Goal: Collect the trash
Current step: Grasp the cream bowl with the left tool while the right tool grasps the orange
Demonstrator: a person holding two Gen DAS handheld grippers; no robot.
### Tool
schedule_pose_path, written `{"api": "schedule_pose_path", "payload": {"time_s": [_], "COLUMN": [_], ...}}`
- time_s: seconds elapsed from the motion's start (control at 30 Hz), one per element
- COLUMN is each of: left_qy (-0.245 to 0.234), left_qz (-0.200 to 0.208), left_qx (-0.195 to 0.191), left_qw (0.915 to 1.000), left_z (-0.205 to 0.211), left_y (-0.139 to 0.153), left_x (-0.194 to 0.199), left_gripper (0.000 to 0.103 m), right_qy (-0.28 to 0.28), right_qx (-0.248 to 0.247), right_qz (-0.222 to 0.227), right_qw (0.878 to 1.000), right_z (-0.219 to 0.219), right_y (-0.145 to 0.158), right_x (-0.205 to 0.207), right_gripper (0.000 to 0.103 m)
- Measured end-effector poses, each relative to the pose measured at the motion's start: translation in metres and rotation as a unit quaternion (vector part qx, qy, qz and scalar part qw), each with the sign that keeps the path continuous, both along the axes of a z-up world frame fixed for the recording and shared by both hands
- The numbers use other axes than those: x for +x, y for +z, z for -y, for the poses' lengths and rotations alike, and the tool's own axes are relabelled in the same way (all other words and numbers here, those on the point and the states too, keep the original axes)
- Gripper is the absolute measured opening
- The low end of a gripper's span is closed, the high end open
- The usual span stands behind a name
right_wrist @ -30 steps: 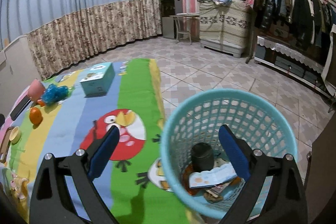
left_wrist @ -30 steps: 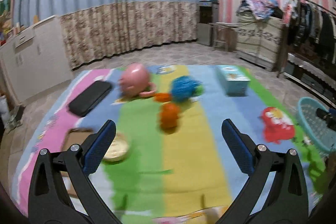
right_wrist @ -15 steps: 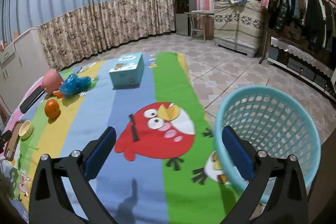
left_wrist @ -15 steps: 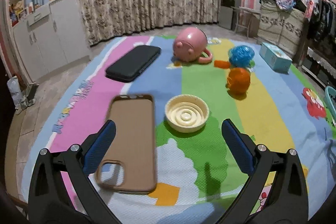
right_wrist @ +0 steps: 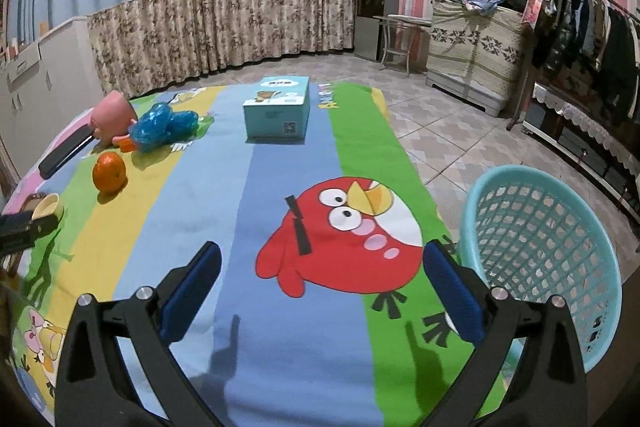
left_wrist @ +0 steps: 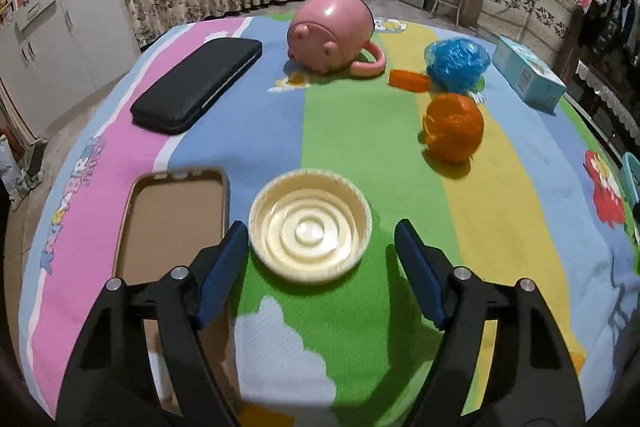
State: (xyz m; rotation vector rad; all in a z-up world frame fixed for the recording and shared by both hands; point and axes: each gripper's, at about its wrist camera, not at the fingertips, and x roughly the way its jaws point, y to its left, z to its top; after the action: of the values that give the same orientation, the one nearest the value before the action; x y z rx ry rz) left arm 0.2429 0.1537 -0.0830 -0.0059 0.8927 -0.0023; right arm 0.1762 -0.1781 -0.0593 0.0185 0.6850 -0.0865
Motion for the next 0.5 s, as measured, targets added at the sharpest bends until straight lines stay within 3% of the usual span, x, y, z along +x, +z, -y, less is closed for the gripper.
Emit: {"api": "schedule_pose_path", "payload": {"time_s": [0.07,0.23,0.5], "left_qy": [0.004,0.001,0.057], "left_qz": [-0.009,-0.003,0.113], "left_qx": [0.005,0.004,0.022], "left_qw": [0.9999,1.0,0.9917], "left_z": [0.0,0.0,-0.037], "left_y": [-0.002,0.002,0.037], "left_x": [0.008,0.008,-0.007], "left_gripper": [0.061,0.061,0.061], "right_qy": [0.006,0.018,0.059], "right_qx": [-0.003,-0.004,-0.006], "right_qz": [-0.004,0.0,-0.004], "right_qw": [1.0,1.0,0.998], "right_z": [-0.005,-0.022,-0.072], "right_y": [0.0,0.003,0.004], "right_x": [0.001,0.002,0.019], "right_gripper": [0.099,0.099,0.099]}}
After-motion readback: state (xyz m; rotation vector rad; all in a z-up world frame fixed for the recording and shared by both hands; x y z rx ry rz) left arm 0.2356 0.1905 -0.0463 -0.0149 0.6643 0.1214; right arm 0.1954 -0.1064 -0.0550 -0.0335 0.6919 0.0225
